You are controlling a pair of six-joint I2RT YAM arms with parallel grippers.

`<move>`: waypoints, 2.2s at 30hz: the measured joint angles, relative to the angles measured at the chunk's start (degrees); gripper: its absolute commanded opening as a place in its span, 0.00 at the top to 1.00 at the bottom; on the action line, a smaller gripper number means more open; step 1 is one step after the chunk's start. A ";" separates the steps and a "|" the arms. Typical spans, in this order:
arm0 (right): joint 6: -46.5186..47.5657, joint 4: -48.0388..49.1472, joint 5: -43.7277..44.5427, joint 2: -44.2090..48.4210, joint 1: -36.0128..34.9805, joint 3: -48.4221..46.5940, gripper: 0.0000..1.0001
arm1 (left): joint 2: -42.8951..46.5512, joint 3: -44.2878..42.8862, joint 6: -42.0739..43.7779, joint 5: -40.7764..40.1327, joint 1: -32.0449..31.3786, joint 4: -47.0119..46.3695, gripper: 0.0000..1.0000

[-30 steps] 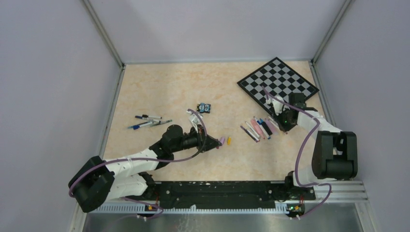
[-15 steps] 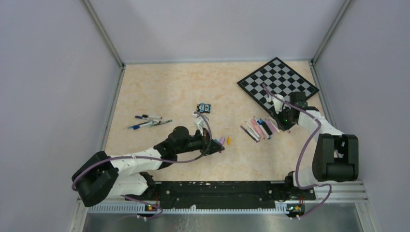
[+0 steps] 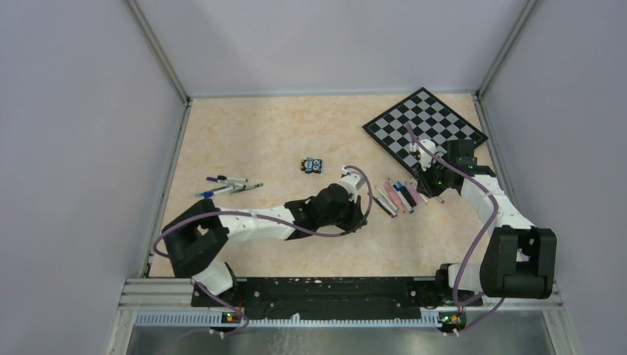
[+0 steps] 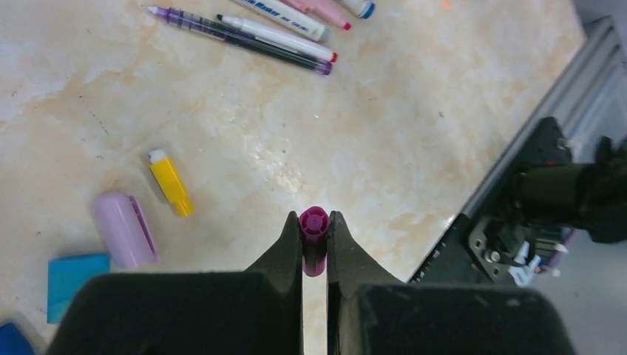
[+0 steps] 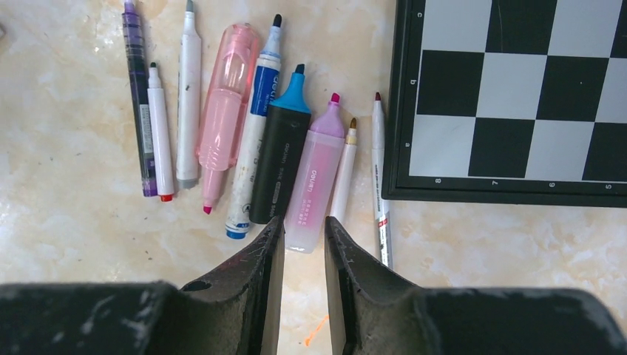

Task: Open the pen caps
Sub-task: Place the pen cap at the center of the board, then pick up the pen from the center of the board.

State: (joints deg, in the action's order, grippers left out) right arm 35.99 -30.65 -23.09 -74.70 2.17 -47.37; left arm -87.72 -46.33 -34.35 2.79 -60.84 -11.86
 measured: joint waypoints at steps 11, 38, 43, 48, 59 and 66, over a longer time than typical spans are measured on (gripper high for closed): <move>-0.17 -0.26 -1.68 1.60 0.00 0.00 0.74 | -17.97 -19.67 0.87 -11.04 -1.46 19.41 0.88; -0.17 -0.33 -3.02 2.45 0.00 0.00 0.74 | -9.35 -18.73 5.07 -15.89 -1.46 27.56 0.60; -0.11 -0.46 -4.11 3.41 0.00 0.00 0.74 | 2.73 -9.97 8.70 -17.81 -1.31 21.70 0.39; 0.04 -0.66 -5.53 4.59 0.00 0.00 0.74 | 10.27 -2.51 10.91 -21.53 1.03 19.45 0.17; 0.48 -0.98 -7.15 5.20 0.00 0.02 0.74 | 25.14 10.60 6.05 -18.64 23.08 16.92 0.01; 0.52 -1.79 -7.67 5.33 0.00 0.00 0.74 | 25.11 10.54 1.11 -15.28 34.42 17.73 0.01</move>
State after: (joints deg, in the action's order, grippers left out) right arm 36.51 -32.45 -30.76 -69.36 2.17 -47.37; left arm -62.61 -35.79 -33.23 -12.49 -26.41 5.87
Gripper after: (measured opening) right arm 0.261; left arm 0.987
